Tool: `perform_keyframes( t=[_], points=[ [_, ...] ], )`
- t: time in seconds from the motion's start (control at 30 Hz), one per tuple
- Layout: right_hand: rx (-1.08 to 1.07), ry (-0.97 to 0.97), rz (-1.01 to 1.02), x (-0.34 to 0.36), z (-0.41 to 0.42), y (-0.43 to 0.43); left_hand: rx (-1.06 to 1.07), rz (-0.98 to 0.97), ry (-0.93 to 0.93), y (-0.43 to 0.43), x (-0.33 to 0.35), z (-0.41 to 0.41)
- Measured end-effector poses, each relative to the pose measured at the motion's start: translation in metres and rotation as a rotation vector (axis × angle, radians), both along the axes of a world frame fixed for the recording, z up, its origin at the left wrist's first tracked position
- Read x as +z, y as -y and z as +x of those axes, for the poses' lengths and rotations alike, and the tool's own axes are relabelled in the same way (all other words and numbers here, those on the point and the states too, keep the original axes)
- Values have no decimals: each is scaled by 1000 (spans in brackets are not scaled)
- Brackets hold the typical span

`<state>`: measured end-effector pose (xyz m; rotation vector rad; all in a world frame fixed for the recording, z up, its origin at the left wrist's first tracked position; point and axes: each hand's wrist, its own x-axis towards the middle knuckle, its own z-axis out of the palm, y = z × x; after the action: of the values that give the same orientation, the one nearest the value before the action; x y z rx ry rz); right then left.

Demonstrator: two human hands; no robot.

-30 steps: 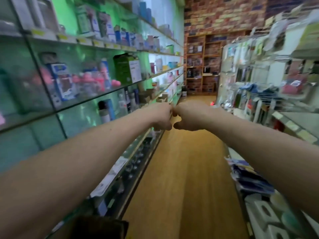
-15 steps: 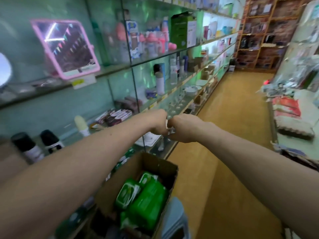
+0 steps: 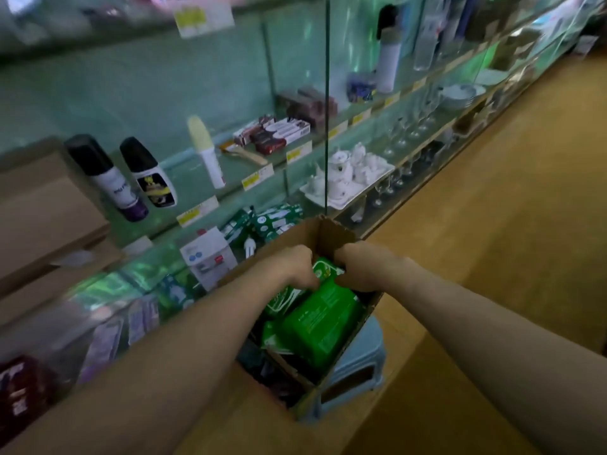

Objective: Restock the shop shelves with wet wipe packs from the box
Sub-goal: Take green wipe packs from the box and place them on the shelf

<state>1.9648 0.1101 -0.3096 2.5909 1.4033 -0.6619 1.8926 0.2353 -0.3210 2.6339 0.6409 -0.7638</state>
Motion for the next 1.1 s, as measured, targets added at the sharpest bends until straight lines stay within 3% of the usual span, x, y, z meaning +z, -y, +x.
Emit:
perform_keyframes(
  t=[0.27,0.4,0.73,0.93,1.1],
  points=[
    [7,-227,-107,-85,-7,-10,329,-234,-174,-7,-83,-21],
    [32,-237,-96,-101,-17,-18,561,-418,-256,-4,-102,-30],
    [-85,-368,25,-81,-11,-27,780,-583,-139,-25,-98,-8],
    [-169,-217,195,-79,-28,-38,970,-703,-75,-50,-70,23],
    [-41,-4,198,-91,-26,-38,1066,-763,13,-54,-69,36]
  ],
)
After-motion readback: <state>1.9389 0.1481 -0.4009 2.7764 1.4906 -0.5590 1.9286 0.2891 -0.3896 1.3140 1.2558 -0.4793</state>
